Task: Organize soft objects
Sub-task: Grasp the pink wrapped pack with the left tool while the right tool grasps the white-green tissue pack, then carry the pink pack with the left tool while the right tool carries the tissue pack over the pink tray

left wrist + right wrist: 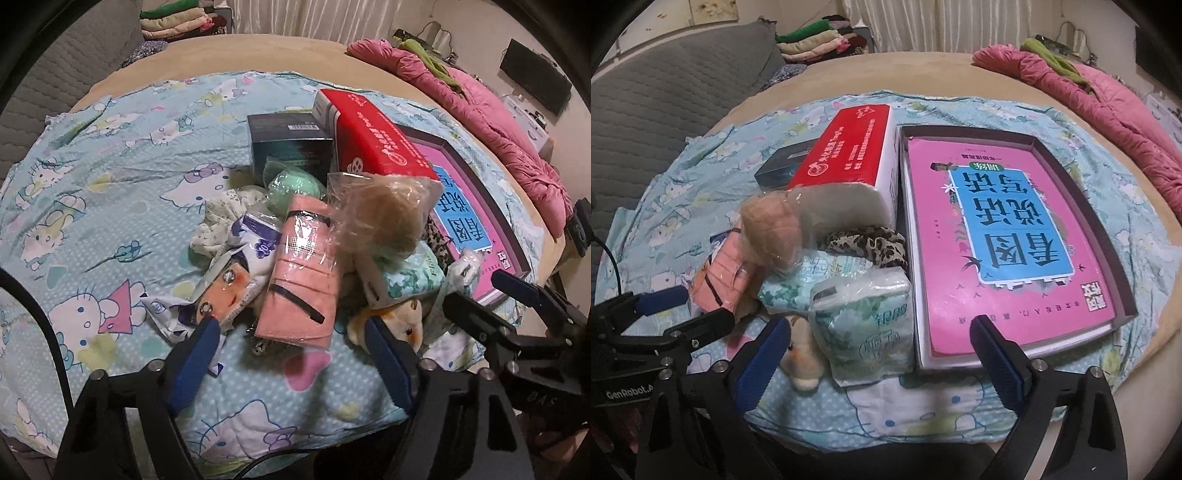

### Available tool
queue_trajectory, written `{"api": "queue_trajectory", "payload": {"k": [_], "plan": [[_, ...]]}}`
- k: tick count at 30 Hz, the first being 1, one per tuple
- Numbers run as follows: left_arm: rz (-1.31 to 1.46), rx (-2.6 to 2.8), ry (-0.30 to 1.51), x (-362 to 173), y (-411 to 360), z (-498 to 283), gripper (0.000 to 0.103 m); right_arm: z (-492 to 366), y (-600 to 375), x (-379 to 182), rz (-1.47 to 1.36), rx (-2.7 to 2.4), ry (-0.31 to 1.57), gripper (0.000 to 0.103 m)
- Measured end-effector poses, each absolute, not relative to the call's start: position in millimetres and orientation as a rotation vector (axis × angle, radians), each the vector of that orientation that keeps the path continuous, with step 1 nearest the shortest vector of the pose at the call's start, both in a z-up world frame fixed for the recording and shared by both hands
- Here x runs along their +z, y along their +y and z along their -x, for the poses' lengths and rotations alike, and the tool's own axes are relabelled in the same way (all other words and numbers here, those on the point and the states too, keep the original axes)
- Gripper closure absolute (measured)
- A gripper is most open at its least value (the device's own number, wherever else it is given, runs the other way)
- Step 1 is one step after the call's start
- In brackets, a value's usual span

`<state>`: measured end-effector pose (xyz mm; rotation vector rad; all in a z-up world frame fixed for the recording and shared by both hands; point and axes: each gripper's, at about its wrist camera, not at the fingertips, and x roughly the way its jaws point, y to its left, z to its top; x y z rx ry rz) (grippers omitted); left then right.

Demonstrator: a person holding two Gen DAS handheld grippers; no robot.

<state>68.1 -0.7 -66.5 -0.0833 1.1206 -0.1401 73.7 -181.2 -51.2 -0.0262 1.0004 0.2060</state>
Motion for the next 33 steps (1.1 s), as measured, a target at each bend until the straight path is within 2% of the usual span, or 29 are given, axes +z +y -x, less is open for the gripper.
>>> {"api": "queue_trajectory", "payload": {"k": [2, 4, 6, 9, 16, 22, 33], "plan": [[0.094, -0.149, 1.124, -68, -1, -70, 0.028, -77, -180, -52, 0.025, 0.231, 0.999, 0.018], [0.098, -0.154, 1.121, -69, -3, -70, 0.029, -81, -177, -54, 0.039, 0.247, 1.007, 0.033], [0.091, -0.156, 1.126, -69, -6, -71, 0.032, -83, -174, -56, 0.033, 0.271, 1.006, 0.042], [0.091, -0.169, 1.130, -70, -12, -72, 0.037, -83, -173, -56, 0.015, 0.298, 0.993, 0.047], [0.091, -0.139, 1.150, -77, -15, -81, 0.056, -82, -184, -49, -0.079, 0.325, 0.952, 0.051], [0.142, -0.134, 1.146, -74, -6, -83, 0.064, -80, -191, -44, -0.112, 0.329, 0.930, 0.051], [0.190, -0.145, 1.070, -46, 10, -70, 0.068, -69, -197, -29, -0.124, 0.317, 0.864, 0.052]]}}
